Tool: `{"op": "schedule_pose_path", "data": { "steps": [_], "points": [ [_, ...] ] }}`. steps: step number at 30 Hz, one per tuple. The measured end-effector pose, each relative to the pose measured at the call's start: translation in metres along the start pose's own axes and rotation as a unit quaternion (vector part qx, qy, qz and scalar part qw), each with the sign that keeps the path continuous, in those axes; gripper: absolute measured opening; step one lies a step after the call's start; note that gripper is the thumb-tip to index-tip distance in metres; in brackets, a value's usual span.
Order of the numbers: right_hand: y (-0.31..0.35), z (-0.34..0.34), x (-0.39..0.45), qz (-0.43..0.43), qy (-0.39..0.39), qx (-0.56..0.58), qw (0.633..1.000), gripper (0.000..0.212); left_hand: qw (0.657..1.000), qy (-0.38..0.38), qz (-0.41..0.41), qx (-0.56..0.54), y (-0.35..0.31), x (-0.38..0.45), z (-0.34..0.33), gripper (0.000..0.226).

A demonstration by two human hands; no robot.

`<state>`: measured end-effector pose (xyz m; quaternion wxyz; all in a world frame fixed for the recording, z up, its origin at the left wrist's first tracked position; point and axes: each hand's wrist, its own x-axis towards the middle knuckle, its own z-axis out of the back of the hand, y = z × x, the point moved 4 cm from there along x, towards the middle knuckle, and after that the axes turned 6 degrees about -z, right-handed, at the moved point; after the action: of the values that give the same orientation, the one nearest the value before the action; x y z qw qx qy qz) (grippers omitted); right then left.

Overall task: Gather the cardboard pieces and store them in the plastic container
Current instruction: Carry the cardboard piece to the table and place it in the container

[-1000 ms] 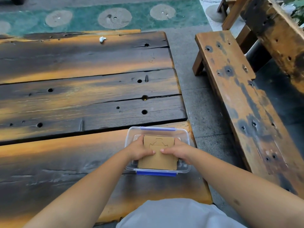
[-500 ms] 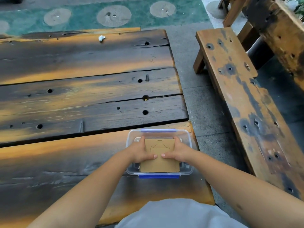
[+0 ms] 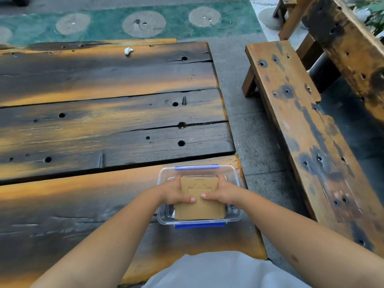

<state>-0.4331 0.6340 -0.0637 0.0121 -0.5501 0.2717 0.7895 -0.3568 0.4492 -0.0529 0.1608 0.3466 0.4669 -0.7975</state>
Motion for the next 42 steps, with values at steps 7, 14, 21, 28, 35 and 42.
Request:
{"op": "schedule_pose_path", "data": {
  "steps": [7,14,21,28,35,42],
  "points": [
    [-0.002,0.001,-0.002,-0.025,-0.002,0.012,1.0,0.12,1.0,0.01,0.026,-0.006,0.002,-0.001,0.0,0.096],
    [-0.002,0.006,-0.034,0.113,-0.123,-0.037,0.985,0.082,0.979,-0.106,0.034,-0.17,0.01,-0.019,-0.005,0.094],
    [-0.042,0.019,-0.058,0.128,-0.263,0.145,0.945,0.064,0.879,-0.088,0.123,-0.453,0.009,-0.042,-0.029,0.037],
    [-0.056,-0.006,-0.048,0.013,-0.092,0.375,0.923,0.062,0.89,-0.09,0.125,-0.43,0.007,-0.036,-0.044,0.033],
    [-0.051,-0.006,-0.048,0.042,-0.056,0.425,0.902,0.053,0.884,-0.048,0.117,-0.45,-0.003,-0.028,-0.058,0.038],
    [-0.055,-0.002,-0.043,0.05,-0.108,0.308,0.944,0.065,0.917,0.0,0.092,-0.388,-0.013,-0.035,-0.056,0.069]
  ]
}}
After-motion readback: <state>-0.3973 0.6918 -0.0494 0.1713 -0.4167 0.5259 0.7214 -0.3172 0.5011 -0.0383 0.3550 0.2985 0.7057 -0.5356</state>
